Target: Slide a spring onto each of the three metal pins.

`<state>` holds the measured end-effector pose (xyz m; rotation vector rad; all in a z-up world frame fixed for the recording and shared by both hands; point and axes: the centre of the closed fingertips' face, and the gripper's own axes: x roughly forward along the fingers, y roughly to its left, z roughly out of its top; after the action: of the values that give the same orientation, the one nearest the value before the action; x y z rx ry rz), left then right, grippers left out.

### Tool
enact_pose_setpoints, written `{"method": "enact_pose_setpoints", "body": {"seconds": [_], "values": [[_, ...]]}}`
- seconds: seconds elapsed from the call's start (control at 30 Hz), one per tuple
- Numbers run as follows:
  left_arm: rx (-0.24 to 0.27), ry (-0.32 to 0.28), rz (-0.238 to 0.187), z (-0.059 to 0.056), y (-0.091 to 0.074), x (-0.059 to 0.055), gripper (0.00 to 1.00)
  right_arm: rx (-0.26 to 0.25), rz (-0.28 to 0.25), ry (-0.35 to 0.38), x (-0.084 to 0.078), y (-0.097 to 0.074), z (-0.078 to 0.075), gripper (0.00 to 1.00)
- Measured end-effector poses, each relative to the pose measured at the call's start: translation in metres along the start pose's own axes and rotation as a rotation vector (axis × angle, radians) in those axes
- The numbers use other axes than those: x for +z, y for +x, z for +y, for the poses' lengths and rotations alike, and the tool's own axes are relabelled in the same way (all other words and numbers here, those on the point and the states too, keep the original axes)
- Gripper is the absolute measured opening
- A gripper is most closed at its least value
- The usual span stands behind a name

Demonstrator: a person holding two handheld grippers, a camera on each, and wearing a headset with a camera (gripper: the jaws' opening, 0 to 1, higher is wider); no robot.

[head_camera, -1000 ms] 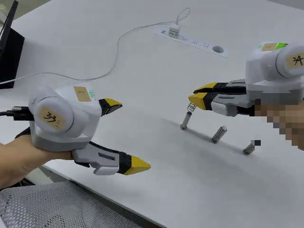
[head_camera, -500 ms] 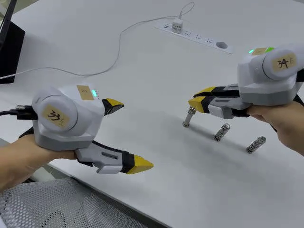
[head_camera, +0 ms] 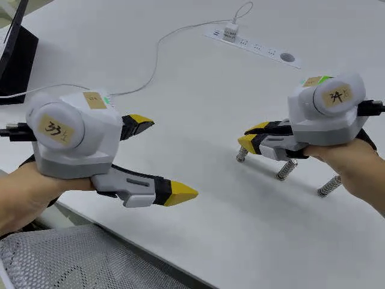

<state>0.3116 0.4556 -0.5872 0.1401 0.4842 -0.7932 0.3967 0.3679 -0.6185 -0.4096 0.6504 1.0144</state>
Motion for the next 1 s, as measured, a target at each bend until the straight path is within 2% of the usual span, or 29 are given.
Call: {"method": "enact_pose_setpoints", "body": {"seconds": [0.47, 0.57, 0.7, 0.83, 0.93, 1.0], "values": [[0.007, 0.018, 0.020, -0.002, -0.002, -0.002, 0.90, -0.005, 0.025, 0.000, -0.010, 0.005, -0.001, 0.11], [0.019, 0.027, 0.027, 0.002, -0.006, -0.001, 0.90, -0.012, 0.024, 0.016, -0.010, 0.004, -0.002, 0.11], [0.039, 0.025, 0.019, 0.006, -0.014, 0.003, 0.90, -0.017, -0.006, 0.041, -0.006, -0.001, -0.003, 0.15], [0.052, 0.032, 0.023, 0.006, -0.017, 0.006, 0.90, -0.026, -0.027, 0.029, 0.000, -0.009, -0.004, 0.16], [0.058, 0.015, -0.011, 0.005, -0.020, 0.017, 0.90, -0.032, -0.069, 0.045, 0.008, -0.020, -0.005, 0.18], [0.061, 0.015, -0.018, 0.004, -0.020, 0.022, 0.90, -0.037, -0.085, 0.047, 0.011, -0.028, -0.006, 0.20]]}}
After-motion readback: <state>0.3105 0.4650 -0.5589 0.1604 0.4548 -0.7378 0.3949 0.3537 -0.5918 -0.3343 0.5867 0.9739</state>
